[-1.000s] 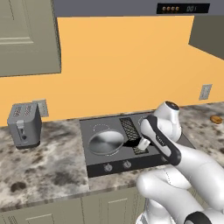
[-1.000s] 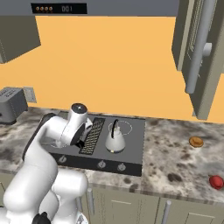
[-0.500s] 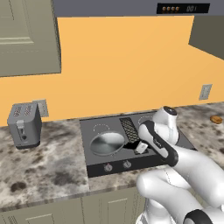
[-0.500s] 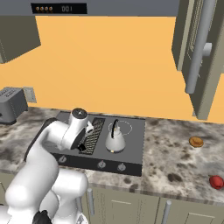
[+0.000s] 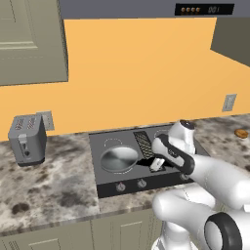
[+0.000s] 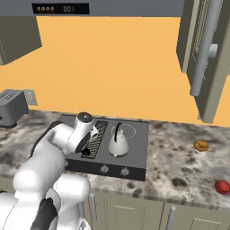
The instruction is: Pick the pan from the cabinet and place it on the stove. Then turn on the stove burner for the pan.
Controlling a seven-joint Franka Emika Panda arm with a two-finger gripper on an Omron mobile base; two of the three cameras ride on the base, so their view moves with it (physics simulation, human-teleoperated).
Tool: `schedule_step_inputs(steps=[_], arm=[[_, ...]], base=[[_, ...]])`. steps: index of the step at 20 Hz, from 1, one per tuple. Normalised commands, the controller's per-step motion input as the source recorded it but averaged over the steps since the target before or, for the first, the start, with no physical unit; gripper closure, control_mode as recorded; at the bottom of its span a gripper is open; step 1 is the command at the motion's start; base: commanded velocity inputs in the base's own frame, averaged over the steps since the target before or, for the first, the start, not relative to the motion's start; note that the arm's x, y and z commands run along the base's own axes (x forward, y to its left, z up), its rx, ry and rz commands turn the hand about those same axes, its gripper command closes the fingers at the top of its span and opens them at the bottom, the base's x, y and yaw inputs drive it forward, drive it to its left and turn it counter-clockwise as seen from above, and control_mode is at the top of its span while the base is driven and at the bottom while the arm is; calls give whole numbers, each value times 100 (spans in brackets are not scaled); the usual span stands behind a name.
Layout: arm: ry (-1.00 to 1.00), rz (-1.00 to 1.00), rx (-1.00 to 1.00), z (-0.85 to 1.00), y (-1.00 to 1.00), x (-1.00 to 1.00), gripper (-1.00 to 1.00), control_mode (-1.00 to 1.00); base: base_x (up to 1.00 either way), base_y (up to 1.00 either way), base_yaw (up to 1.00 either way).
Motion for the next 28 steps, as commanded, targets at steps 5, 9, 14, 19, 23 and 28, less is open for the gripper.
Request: schedule_step_inputs(steps=[5,9,14,19,23,28], arm=[[3,0,0,-31,0,11,100,-100],[1,0,0,-16,0,1,100,-100],[0,-2,0,-11,0,-5,100,-100],[0,-1,0,-15,0,-6,100,-100],[0,-1,0,-18,2,-2,-100,-100],[0,0,0,-3,0,-3,-100,-100]], base=[[0,0,0],[0,0,0],[0,0,0],[0,0,0],[0,0,0],[0,0,0]])
